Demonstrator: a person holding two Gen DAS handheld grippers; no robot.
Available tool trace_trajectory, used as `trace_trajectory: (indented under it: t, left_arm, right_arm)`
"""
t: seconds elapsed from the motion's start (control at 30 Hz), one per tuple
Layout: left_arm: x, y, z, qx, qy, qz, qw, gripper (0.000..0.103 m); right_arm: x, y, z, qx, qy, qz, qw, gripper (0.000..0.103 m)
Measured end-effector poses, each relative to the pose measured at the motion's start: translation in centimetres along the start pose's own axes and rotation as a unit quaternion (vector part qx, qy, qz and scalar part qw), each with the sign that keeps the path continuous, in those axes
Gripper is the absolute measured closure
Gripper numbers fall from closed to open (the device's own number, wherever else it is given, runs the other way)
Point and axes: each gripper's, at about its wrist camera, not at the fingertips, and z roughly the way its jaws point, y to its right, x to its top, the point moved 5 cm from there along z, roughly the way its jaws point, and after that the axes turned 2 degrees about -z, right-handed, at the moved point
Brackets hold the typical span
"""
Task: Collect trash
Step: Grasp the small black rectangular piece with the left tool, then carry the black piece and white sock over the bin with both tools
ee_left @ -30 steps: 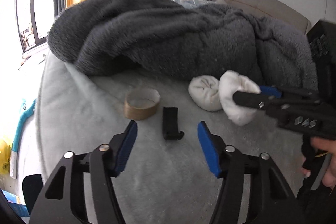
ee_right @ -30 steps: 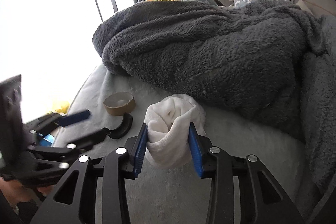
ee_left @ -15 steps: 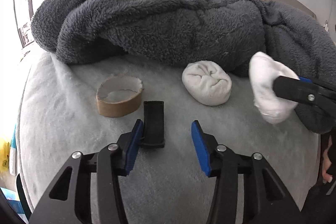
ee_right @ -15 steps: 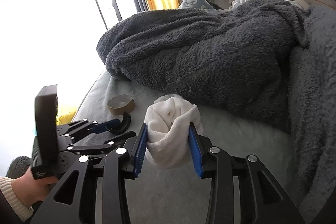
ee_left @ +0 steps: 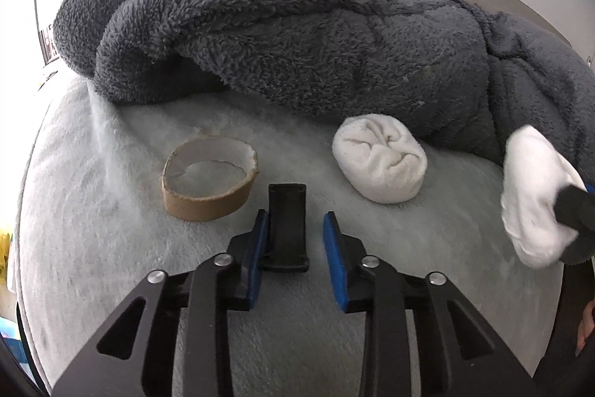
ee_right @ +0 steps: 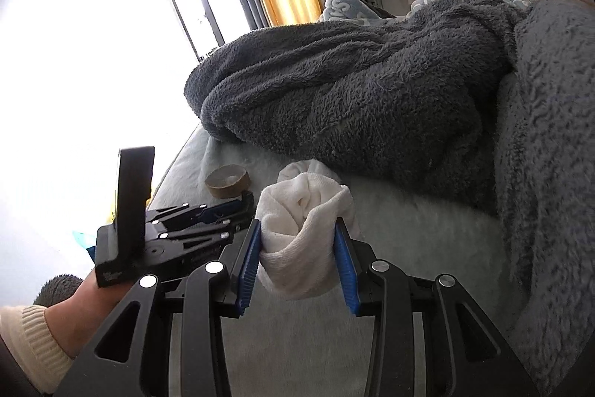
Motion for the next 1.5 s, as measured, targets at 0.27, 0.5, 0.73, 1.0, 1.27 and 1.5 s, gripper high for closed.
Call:
trace_trajectory:
  t: [0.27, 0.5, 0.73, 1.0, 1.27, 1.5]
  left_arm:
    - [0.4, -0.6, 0.2, -0.016, -0.003, -0.015, 0.9998, 0.081]
    - [0.5, -1.3, -2.2, -0.025, 0.012, -0.013, 0.9995, 0.081]
    - [-0.9, -2.1, -5.4, -0.024, 0.024, 0.001, 0.9994, 0.081]
    - [-1.1, -5.9, -8.6, 0.001, 0.038, -0.013, 0.9992, 0.081]
    - [-2.0, -11.6, -10.4, 0.036, 0.031, -0.047, 0.9978, 0.081]
    - [-3.2, -15.8, -11.8, 0.059, 0.023, -0.069, 0.9957, 0.081]
  right_arm:
    - [0.4, -0.9, -0.3, 0.005, 0.002, 0.006, 1.0, 0.064]
    - [1.2, -3.7, 0.6, 0.014, 0.001, -0.005, 1.0, 0.064]
    - [2.1, -6.2, 1.8, 0.021, 0.0, -0.004, 1.0, 0.064]
    - [3.4, -11.1, 3.1, 0.044, -0.001, -0.024, 0.999, 0.064]
    - [4.8, -16.4, 4.4, 0.072, 0.001, -0.053, 0.996, 0.064]
    - [5.1, -20.3, 6.1, 0.091, -0.008, -0.074, 0.993, 0.064]
